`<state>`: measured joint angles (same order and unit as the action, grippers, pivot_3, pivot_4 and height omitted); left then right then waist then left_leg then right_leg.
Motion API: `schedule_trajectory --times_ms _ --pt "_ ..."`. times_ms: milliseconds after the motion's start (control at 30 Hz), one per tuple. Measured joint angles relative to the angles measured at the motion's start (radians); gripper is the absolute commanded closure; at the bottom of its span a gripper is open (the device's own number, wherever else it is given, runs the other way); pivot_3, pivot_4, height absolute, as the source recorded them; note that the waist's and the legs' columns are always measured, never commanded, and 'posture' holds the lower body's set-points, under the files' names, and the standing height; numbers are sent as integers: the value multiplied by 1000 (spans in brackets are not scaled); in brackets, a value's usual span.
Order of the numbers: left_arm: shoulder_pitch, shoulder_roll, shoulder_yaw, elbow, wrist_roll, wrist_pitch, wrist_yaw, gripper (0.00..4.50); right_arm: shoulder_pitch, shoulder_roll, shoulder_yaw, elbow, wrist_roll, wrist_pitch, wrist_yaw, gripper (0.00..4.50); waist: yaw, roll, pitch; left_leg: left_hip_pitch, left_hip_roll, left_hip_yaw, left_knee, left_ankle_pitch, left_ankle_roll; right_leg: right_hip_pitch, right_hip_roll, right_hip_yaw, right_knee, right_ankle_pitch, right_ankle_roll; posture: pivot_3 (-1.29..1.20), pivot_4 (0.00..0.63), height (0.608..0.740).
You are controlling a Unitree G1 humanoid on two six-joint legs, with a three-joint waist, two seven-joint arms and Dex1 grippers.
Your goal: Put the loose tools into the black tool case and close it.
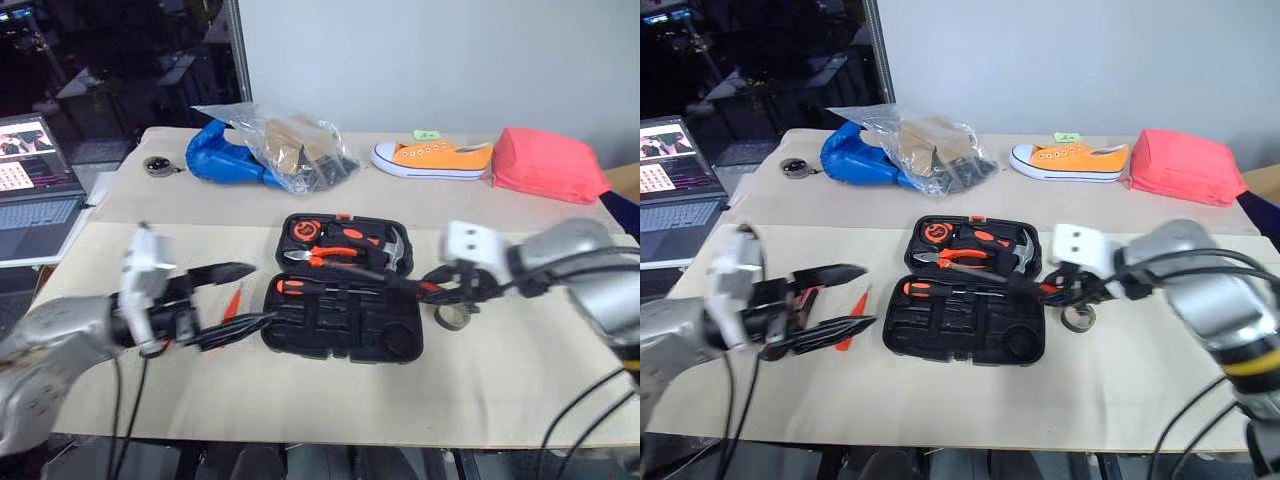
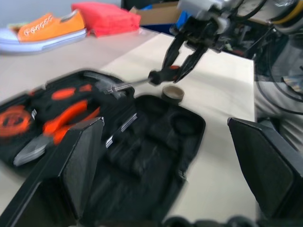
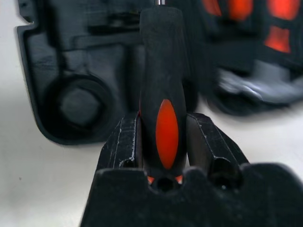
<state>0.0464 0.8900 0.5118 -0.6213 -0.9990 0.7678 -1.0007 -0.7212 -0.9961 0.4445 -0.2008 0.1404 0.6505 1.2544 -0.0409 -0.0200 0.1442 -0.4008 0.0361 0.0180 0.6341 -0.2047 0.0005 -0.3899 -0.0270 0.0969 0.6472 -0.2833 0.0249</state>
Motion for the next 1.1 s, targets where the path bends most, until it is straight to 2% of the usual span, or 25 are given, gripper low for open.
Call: schedule_trajectory --times_ms 167,600,633,700,767,967,1100 --pt "75 14 71 -17 8 -17 -33 0 -56 89 131 133 -143 -62 12 3513 17 0 0 -4 -2 0 -1 0 0 -4 -3 -2 0 -1 0 0 150 740" --pt "123 -8 85 -103 -24 -36 47 0 -52 116 136 141 -200 -76 66 3514 23 1 0 -2 -2 -6 -3 0 0 -2 -2 -3 1 0 -1 0 150 740" --pt "119 -8 74 -103 -24 -41 50 0 -51 119 136 141 -202 -76 68 2514 23 1 0 -2 -2 -6 -3 0 0 -2 -2 -3 1 0 -1 0 150 740" --pt "111 -8 56 -103 -24 -46 52 0 -49 133 127 141 -200 -78 76 1995 22 0 0 -2 -2 -6 -3 0 0 -3 -1 -3 1 0 -1 0 150 740" --pt "102 -8 42 -103 -23 -50 56 0 -46 147 116 134 -195 -79 77 1266 17 1 0 -2 -2 -6 -3 0 0 -3 0 -3 1 0 -2 0 150 740" --pt "86 -8 19 -96 -19 -52 59 0 14 166 -31 51 -78 -79 82 1266 10 0 0 -2 -2 -7 -4 0 0 -3 0 -3 2 0 -2 0 150 740" --pt "84 -8 -3 -85 0 -68 57 0 84 220 -227 -21 71 -55 22 2380 8 0 0 0 -2 -8 -3 0 0 0 0 -3 2 0 -2 0 150 740"
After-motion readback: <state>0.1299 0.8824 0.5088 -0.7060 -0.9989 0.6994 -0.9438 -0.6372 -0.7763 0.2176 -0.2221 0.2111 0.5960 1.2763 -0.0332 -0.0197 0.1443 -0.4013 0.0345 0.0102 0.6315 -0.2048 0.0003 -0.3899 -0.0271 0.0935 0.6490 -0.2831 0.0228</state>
